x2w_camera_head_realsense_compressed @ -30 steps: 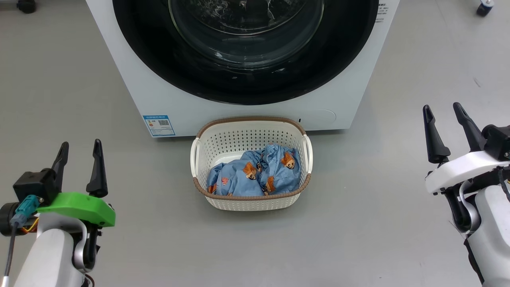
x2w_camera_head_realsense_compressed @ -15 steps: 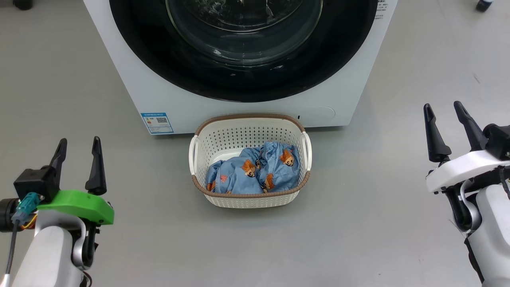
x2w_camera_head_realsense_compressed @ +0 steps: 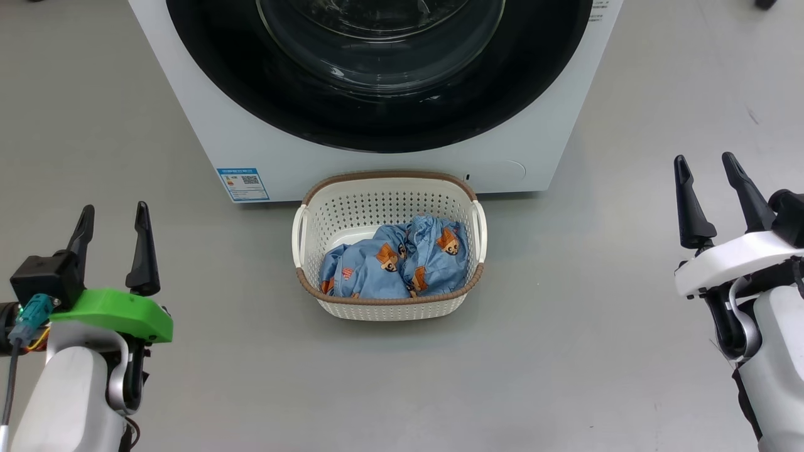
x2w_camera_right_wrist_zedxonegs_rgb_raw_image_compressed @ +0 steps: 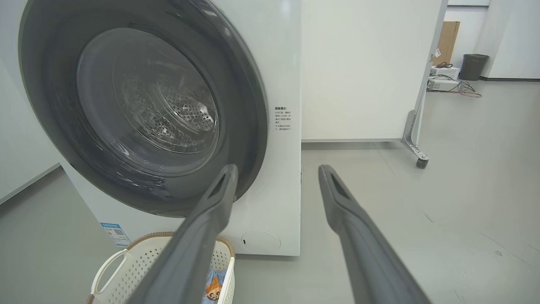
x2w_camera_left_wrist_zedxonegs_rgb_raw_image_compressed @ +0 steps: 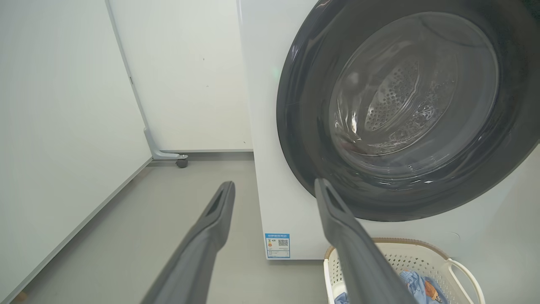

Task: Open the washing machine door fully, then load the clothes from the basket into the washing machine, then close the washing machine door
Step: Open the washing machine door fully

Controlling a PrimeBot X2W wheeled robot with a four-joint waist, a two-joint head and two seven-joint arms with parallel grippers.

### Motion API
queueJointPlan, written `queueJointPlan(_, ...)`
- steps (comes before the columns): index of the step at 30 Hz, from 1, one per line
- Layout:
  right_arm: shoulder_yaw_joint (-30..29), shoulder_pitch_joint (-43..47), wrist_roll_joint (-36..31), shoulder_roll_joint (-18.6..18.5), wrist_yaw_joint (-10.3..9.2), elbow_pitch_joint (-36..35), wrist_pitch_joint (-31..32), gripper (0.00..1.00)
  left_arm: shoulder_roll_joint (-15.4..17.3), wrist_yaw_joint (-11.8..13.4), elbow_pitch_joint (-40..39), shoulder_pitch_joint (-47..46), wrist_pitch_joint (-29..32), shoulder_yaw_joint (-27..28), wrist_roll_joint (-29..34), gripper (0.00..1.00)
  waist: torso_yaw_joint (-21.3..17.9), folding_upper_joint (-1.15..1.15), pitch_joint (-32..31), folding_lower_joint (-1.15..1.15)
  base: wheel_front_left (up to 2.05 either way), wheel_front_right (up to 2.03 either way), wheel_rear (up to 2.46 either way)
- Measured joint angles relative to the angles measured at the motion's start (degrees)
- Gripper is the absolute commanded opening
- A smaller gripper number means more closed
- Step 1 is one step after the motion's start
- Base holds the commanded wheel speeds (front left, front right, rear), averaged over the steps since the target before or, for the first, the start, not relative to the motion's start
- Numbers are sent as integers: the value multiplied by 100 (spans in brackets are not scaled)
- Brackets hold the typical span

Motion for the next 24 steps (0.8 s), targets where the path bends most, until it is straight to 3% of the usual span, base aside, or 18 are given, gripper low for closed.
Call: queueJointPlan(24,-267,7,-15,66,46,79,0,100,-167,-52,-47,-29,0,181,43,100,17,0,-7,0,62,62,-124)
